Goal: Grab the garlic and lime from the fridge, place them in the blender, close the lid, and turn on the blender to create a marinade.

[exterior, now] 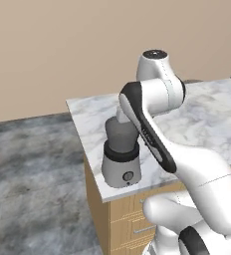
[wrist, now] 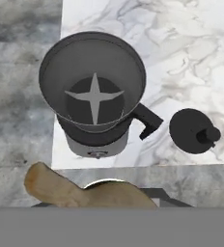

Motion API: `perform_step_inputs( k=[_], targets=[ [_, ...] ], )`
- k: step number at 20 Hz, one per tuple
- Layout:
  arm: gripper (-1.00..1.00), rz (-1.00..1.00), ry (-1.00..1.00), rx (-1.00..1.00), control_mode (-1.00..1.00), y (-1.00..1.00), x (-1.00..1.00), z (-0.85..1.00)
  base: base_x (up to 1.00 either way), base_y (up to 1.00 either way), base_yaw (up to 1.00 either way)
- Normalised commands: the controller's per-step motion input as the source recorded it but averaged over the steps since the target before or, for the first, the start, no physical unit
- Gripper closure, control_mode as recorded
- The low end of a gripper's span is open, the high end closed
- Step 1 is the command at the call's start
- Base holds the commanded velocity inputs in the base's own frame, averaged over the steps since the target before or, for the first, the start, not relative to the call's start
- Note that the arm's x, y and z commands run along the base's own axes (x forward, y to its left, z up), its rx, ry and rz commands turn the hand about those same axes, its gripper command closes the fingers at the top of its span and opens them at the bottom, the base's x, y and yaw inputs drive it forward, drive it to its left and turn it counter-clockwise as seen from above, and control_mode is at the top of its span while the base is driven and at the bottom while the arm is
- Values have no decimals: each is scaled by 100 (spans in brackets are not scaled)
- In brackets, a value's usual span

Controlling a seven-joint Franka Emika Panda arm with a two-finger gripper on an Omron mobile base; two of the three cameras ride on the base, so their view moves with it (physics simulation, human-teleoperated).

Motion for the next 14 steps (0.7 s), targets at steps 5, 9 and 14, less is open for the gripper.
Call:
perform_step_inputs(
  k=[5,9,14],
  targets=[
    [100,0,12,0,-100,1,87,-54,0,0,0],
    [100,0,9,0,-100,12,74,-40,0,0,0],
    [100,0,13,0,-100,20,39,-36,0,0,0]
  ],
)
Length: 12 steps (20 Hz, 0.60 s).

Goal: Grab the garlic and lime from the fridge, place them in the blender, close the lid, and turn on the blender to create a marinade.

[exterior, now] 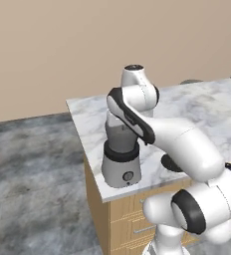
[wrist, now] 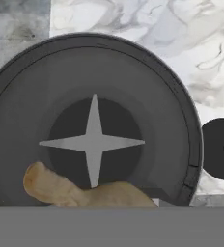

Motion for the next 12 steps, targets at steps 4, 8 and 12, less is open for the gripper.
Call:
perform_step_inputs(
  k=[4,8,12],
  targets=[
    [-100,0,13,0,-100,14,22,-33,0,0,0],
    [-100,0,0,0,-100,14,9,-5,0,0,0],
    [-100,0,0,0,-100,0,-8,8,0,0,0]
  ],
)
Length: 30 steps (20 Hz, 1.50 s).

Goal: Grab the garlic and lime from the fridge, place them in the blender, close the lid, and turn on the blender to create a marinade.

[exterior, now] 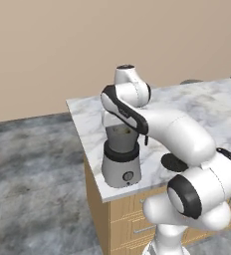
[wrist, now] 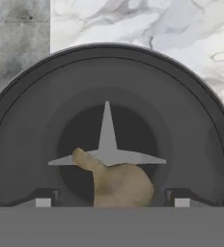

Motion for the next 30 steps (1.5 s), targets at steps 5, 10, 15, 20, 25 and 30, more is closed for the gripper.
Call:
perform_step_inputs(
  k=[5,10,15,20,25,30],
  targets=[
    [-100,0,-4,0,-100,0,-32,9,0,0,0],
    [-100,0,-17,2,-100,0,-68,23,0,0,0],
    [-100,-2,-21,3,-100,-17,-88,34,0,0,0],
    [-100,-2,-20,6,-100,-43,-85,44,0,0,0],
    [-100,-4,-18,9,-100,-51,-81,31,0,0,0],
    [-100,-18,-27,6,-100,-56,-94,2,0,0,0]
  ],
)
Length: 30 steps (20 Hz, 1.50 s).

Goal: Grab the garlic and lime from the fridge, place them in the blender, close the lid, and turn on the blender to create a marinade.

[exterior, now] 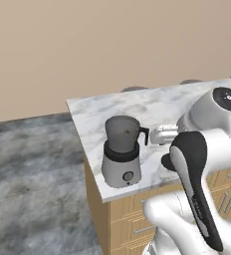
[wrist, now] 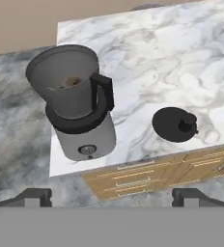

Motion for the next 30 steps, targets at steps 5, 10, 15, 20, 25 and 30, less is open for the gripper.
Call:
perform_step_inputs(
  k=[5,10,15,20,25,30],
  targets=[
    [-100,-5,-6,1,100,-14,-18,0,-51,-50,-28],
    [-100,0,0,0,100,0,0,0,-20,-64,-51],
    [-100,0,0,0,100,0,0,0,0,-78,-58],
    [-100,0,0,0,100,0,0,0,6,-99,-52],
    [-100,0,0,0,100,0,0,0,37,-97,-52],
    [-100,0,0,0,100,0,0,0,40,-95,-53]
  ],
)
